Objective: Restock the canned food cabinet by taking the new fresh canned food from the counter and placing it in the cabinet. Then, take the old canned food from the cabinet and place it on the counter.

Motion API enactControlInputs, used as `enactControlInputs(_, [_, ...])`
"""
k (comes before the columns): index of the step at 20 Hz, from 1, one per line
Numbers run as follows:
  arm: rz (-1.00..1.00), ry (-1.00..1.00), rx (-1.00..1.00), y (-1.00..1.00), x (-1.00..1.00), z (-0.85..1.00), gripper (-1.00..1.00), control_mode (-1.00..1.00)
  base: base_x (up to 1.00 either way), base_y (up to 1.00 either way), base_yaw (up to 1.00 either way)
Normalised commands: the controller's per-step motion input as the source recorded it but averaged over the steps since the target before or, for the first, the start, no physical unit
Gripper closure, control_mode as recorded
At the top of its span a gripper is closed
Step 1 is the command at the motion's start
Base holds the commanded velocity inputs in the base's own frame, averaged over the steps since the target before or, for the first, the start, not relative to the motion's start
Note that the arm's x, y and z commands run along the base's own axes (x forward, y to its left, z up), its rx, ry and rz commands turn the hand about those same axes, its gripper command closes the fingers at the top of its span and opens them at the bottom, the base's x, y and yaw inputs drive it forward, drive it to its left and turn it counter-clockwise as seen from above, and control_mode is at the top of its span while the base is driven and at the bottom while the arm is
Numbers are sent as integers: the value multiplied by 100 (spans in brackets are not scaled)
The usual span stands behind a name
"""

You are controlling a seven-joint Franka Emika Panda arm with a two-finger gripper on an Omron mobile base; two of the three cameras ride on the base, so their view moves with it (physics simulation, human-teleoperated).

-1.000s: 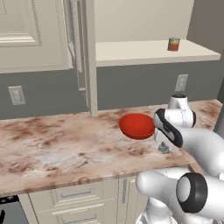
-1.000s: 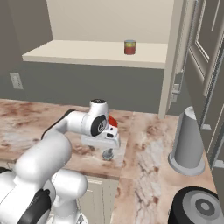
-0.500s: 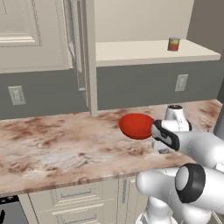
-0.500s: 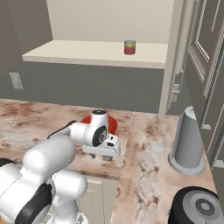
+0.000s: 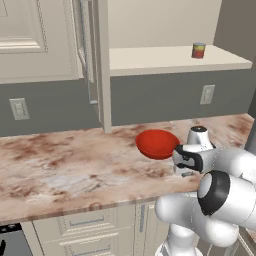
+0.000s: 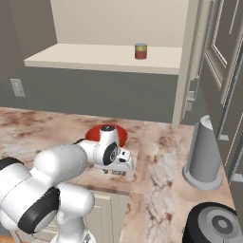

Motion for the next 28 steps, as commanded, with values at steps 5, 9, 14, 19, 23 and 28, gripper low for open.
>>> enactControlInputs(5, [0,-8,-1,-2,17,-21,-100,-100,0,0,0])
enactControlInputs(9, [0,-6,0,0,26,-17,-100,-100,0,0,0])
enactControlInputs(14, [0,-3,0,0,34,-13,-100,-100,0,0,0])
enactControlInputs(19, [0,0,0,0,25,-18,-100,-100,0,0,0])
enactControlInputs(23, [0,0,3,0,6,-52,100,-100,0,0,0])
enactControlInputs(28, [0,-1,2,0,1,-20,100,-100,0,0,0])
